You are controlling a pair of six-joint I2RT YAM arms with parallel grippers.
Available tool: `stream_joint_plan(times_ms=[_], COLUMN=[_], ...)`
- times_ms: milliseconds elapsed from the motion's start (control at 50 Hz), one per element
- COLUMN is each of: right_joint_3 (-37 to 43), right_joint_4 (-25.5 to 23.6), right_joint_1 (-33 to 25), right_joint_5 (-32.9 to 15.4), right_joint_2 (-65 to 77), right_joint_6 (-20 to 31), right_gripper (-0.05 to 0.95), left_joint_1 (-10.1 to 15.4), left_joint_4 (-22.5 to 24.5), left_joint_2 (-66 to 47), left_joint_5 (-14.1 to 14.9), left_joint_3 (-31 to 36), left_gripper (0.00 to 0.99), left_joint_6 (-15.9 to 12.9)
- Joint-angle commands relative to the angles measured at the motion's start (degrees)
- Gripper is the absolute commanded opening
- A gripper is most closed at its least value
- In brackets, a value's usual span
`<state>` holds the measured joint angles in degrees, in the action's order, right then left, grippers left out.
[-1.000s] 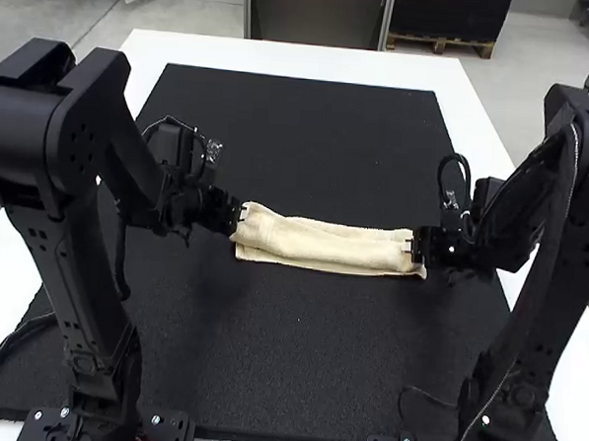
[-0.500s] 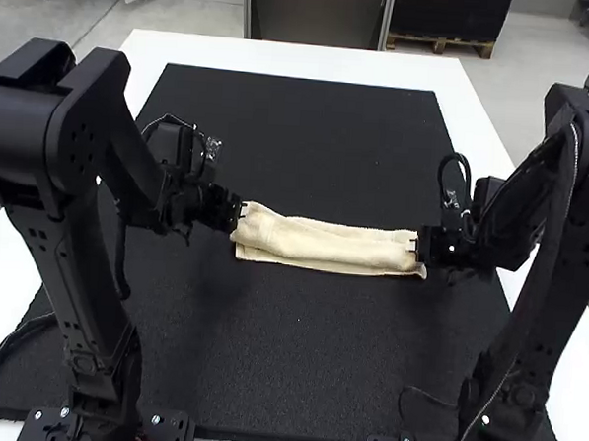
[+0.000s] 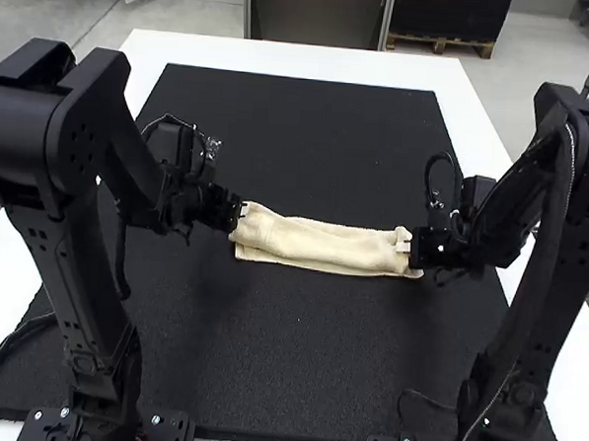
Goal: Fold the towel.
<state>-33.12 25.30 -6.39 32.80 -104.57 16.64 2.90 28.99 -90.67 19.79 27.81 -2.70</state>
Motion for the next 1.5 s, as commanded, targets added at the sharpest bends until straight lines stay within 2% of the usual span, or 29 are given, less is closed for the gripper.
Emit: stream_joint_plan(times_ms=[0, 180, 520, 780, 1120, 1480], right_joint_3=[0.87, 0.87, 0.52, -0.71, -3.26, -6.34], right_joint_4=[0.45, 1.24, 0.28, -3.33, -4.91, -2.36], right_joint_1=[-0.02, -1.17, -1.34, -0.20, 9.47, 22.13], right_joint_5=[2.27, 2.89, 3.68, 5.88, 6.93, 5.61], right_joint_2=[-0.89, 0.60, 9.48, 13.61, 15.54, 14.57], right_joint_6=[0.23, -0.03, -3.55, -5.83, -10.58, -17.70], right_gripper=[-0.02, -0.02, -0.02, -0.02, -0.02, -0.02], left_joint_1=[-0.61, -1.31, -9.14, -12.56, -12.83, -12.83], left_joint_4=[0.45, 0.80, 5.02, 4.93, 6.60, 7.04], left_joint_2=[1.20, 1.03, 1.03, 0.94, 1.03, 1.20], left_joint_5=[0.95, 0.60, 0.60, 1.21, 1.39, 1.39], left_joint_3=[-0.39, -0.48, -0.48, -0.92, -2.41, -2.85], left_gripper=[0.967, 0.967, 0.966, 0.966, 0.966, 0.966], left_joint_6=[0.41, 1.21, 3.40, 3.05, 3.05, 3.75])
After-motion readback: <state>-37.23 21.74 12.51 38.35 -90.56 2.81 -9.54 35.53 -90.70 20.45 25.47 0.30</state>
